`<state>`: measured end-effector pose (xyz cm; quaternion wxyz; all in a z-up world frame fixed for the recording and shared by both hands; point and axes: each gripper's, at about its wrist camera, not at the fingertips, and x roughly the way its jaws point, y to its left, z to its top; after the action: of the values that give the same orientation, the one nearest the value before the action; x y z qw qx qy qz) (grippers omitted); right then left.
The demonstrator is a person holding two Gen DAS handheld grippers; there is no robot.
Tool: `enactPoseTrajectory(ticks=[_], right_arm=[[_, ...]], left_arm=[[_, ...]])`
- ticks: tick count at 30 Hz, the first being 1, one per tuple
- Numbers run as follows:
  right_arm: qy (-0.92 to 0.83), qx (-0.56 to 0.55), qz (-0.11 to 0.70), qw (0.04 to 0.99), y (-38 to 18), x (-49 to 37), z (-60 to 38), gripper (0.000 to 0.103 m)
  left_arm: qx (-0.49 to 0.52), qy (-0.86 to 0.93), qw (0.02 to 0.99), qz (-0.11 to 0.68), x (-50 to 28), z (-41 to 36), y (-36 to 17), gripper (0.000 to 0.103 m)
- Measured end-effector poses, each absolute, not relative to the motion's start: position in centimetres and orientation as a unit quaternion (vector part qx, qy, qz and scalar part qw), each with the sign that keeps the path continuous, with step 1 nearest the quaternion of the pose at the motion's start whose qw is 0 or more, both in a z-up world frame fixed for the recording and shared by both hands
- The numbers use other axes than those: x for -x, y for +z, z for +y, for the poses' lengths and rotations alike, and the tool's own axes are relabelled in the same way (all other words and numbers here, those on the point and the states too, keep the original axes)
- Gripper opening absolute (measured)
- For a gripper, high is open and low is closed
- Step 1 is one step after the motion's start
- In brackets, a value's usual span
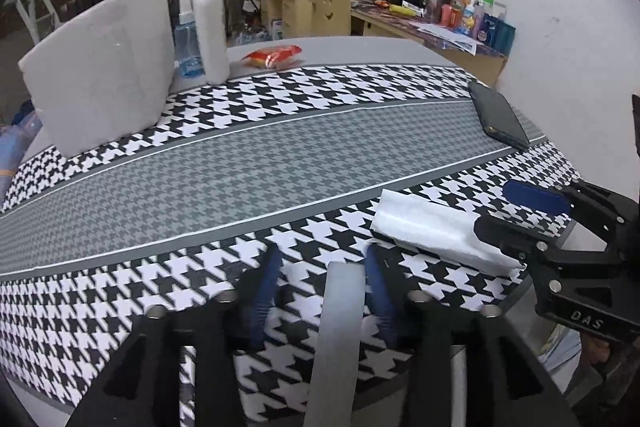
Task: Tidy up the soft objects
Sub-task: 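Close the left gripper on the white cloth roll while the right grips the towel, then lift the white cloth roll with the left gripper and the towel with the right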
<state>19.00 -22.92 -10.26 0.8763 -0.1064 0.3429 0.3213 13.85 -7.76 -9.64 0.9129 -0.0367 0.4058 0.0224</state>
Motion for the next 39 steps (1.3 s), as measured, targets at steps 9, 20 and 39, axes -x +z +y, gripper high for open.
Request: enactPoseTrajectory(ticks=[9,20,39], right_arm=[[0.327,0.108,0.341,0.875,-10.2,-18.8,-22.6,0.056],[0.327,0.107,0.347,0.872,-10.5,-18.8,-22.4,0.056],[0.339,0.129,0.344,0.866,-10.9,-18.7,-21.3,0.064]], left_arm=[[0.024,0.009,0.908,0.418,-12.6,-8.1,-10.3,0.056],[0.002,-0.004,0.901,0.434,-12.6,-8.8,-11.2,0.026],[0.013,-0.032,0.918,0.395,-11.7,-7.9,-9.0,0.016]])
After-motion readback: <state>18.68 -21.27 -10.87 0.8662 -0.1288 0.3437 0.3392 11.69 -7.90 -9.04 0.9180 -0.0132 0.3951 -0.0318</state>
